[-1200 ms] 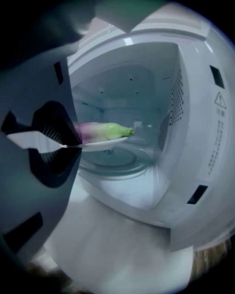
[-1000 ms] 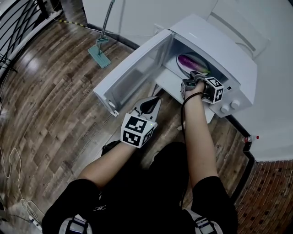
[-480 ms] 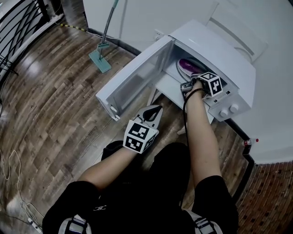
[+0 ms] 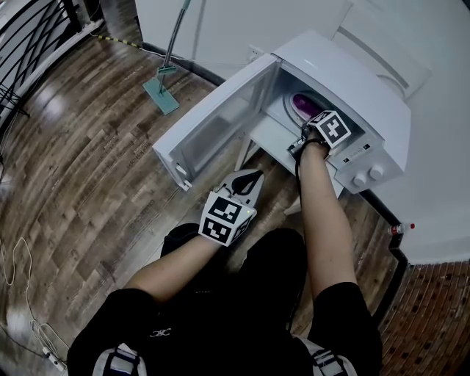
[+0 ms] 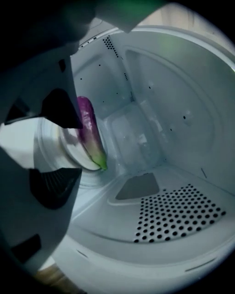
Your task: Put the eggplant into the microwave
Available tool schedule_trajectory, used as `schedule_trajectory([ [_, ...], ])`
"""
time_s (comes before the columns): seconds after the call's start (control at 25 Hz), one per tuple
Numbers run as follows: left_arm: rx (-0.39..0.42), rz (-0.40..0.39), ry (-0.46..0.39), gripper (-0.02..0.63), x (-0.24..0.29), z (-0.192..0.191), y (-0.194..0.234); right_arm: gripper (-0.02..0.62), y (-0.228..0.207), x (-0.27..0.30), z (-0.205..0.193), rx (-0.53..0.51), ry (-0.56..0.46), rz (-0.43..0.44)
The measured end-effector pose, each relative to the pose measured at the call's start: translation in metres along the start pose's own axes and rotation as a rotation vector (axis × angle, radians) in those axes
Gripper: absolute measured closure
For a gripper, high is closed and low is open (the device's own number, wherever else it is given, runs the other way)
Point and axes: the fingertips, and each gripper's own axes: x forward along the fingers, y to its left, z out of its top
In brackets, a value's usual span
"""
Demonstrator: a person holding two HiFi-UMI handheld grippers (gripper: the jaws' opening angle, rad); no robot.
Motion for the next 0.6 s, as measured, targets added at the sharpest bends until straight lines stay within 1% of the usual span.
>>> schedule_trajectory([
  [0.04,0.002,-0.002,-0.001,0.607,0.0,0.0,-0.001,0.33,-0.002,-0.002,0.001,0.001,-0.007,-0.004],
  [0.12,0.005,-0.004,-0.002,0.608,0.0,0.0,-0.004,0.327,-0.004,-0.005,0.003,0.0,-0.02,0.001],
  [0.24,0.007,0.0,-0.007,0.607,0.0,0.002,-0.007,0.328,-0.004,-0.016,0.003,-0.007,-0.056,0.056],
  [0.28,0.009,0.003,-0.009,0.609,0.001,0.004,-0.008,0.368,-0.003,-0.023,0.002,-0.013,-0.076,0.087],
  [0.32,0.013,0.006,-0.012,0.608,0.001,0.006,-0.008,0.485,-0.003,-0.031,0.002,-0.025,-0.105,0.119],
  [0.36,0.017,0.01,-0.015,0.608,0.002,0.009,-0.007,0.578,-0.001,-0.041,0.002,-0.047,-0.142,0.154],
  [0.44,0.024,0.021,-0.023,0.607,0.006,0.014,-0.004,0.581,0.006,-0.064,0.0,-0.124,-0.224,0.238],
  [0.52,0.025,0.033,-0.033,0.608,0.013,0.02,0.0,0.581,0.014,-0.087,-0.005,-0.231,-0.3,0.316],
  [0.6,0.026,0.041,-0.043,0.609,0.022,0.026,0.004,0.582,0.019,-0.11,-0.011,-0.343,-0.37,0.377],
])
